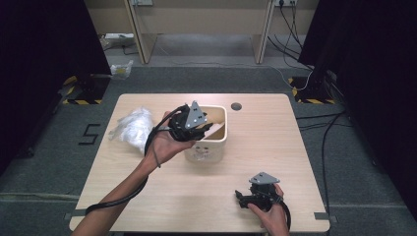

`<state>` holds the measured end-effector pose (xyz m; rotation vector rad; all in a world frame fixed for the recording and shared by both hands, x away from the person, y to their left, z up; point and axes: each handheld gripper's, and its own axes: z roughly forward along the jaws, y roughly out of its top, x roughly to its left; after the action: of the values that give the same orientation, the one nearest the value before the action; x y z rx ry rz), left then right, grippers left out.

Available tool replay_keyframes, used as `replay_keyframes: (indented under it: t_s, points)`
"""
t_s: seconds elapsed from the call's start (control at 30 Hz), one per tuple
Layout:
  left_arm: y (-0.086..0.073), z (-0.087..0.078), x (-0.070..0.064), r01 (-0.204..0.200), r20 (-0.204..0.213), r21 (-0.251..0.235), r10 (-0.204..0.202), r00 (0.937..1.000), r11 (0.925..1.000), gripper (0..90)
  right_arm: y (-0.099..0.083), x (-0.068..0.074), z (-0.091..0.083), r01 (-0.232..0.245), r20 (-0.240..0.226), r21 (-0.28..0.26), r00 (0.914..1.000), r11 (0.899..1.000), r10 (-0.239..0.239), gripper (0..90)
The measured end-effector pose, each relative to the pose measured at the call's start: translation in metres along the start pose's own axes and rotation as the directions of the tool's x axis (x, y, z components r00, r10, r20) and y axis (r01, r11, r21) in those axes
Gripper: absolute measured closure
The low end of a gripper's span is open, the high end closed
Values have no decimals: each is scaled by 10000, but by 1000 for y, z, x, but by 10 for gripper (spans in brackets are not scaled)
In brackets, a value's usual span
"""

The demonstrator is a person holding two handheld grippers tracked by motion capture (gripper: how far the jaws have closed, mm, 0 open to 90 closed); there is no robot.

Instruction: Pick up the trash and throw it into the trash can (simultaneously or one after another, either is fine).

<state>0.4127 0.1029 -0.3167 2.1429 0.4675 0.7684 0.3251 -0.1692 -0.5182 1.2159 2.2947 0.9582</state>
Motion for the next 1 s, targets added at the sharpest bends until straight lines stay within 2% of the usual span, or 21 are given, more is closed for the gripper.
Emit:
replay_keyframes:
  t_s: [0.2,0.33,0.47,0.57,0.6,0.63,0.67,0.7,0.73,0.77,0.8,0.83,0.9,0.93,0.97,1.0]
  points:
    - [-10,-6,12,422,-86,-1,-422,9991,9991,508,0,0,0,30,-8,-8,10000,10000,-30,85]
    - [-23,-11,25,858,-172,58,-857,9962,9963,468,0,0,0,24,-20,-20,10000,10000,-24,85]
    - [-37,-17,37,1240,-319,141,-1235,9918,9922,411,0,0,0,13,-26,-11,10000,10000,-13,85]
    - [-52,-24,50,1592,-529,197,-1580,9860,9870,391,0,0,0,27,-21,-16,10000,10000,-27,85]
    - [-52,-24,50,1592,-529,197,-1580,9860,9870,386,0,0,0,27,-21,-16,10000,10000,-27,85]
    - [-64,-30,59,1908,-725,205,-1889,9793,9814,381,0,0,0,26,-11,-26,10000,10000,-26,85]
    - [-64,-30,59,1908,-725,205,-1889,9793,9814,377,0,0,0,22,-15,-28,10000,10000,-22,85]
    - [-76,-37,69,2182,-931,235,-2152,9721,9756,372,0,0,0,24,-8,-29,10000,10000,-24,85]
    - [-76,-37,69,2182,-931,235,-2152,9721,9756,368,0,0,0,24,-8,-29,10000,10000,-24,85]
    - [-88,-43,78,2421,-1147,274,-2376,9646,9699,365,0,0,0,29,-15,-23,10000,10000,-29,85]
    - [-88,-43,78,2421,-1147,274,-2376,9646,9699,362,0,0,0,29,-15,-23,10000,10000,-29,85]
    - [-99,-49,86,2656,-1373,298,-2592,9560,9636,359,0,0,0,34,-14,-29,10000,10000,-34,85]
    - [-111,-53,93,2872,-1574,334,-2787,9474,9573,354,0,0,0,31,-18,-16,10000,10000,-31,85]
    - [-111,-53,93,2872,-1574,334,-2787,9474,9573,352,0,0,0,29,-12,-17,10000,10000,-29,85]
    - [-122,-56,98,3093,-1717,397,-2985,9388,9501,350,0,0,0,35,-12,-29,10000,10000,-35,85]
    - [-128,-56,100,3200,-1793,423,-3079,9344,9465,349,0,0,0,30,-15,-18,10000,10000,-30,85]
